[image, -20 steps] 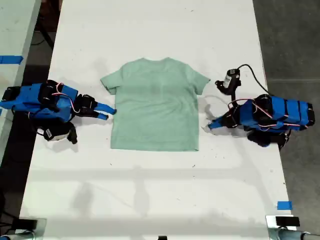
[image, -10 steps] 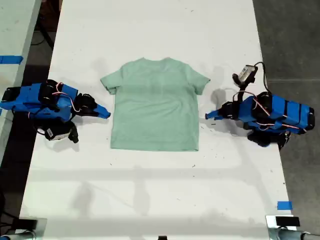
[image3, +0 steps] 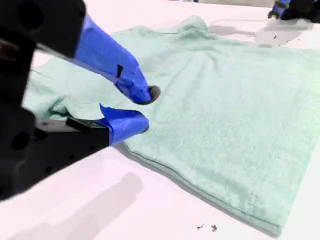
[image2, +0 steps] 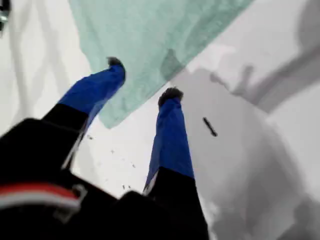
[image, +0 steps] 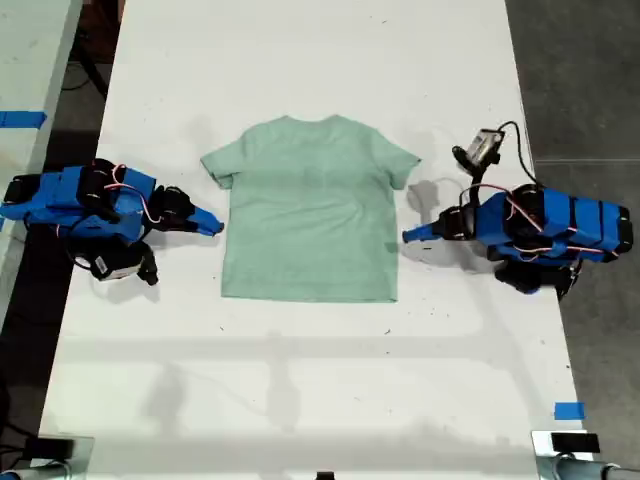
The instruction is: Fold t shirt
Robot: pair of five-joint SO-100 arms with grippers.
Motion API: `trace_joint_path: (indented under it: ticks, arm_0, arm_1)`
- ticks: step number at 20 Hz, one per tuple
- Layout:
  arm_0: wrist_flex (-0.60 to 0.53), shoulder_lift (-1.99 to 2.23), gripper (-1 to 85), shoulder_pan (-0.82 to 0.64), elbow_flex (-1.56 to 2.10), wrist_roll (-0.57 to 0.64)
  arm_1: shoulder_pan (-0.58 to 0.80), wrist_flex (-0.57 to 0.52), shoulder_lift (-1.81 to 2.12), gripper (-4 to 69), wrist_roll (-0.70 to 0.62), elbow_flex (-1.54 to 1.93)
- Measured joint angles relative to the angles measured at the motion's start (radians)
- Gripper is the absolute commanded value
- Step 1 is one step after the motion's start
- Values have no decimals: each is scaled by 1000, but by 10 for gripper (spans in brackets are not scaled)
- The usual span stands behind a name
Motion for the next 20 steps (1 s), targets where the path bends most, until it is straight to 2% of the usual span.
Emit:
trace_joint_path:
  ticks: [2, 4, 5, 6, 8, 11, 15, 16, 18, 20]
  arm_0:
    - [0, 0, 70, 3, 0, 0]
    - [0, 0, 68, 3, 0, 0]
    - [0, 0, 68, 3, 0, 0]
    - [0, 0, 68, 3, 0, 0]
    - [0, 0, 68, 3, 0, 0]
    - [0, 0, 68, 3, 0, 0]
    - [0, 0, 65, 34, 0, 0]
    - [0, 0, 64, 43, 0, 0]
    - [0, 0, 63, 44, 0, 0]
    - [0, 0, 62, 67, 0, 0]
  arm_1:
    - [103, 61, -272, 296, -94, -270]
    - [198, 179, -693, 255, -137, -607]
    - [252, 242, -891, 190, -166, -782]
    - [311, 299, -1074, 204, -204, -940]
    - [428, 360, -1345, 542, -288, -1197]
    - [546, 367, -1609, 542, -385, -1364]
    - [578, 264, -1819, 502, -379, -1384]
    - [588, 236, -1842, 478, -364, -1384]
    - [597, 212, -1853, 386, -324, -1371]
    - [601, 170, -1853, 336, -282, -1321]
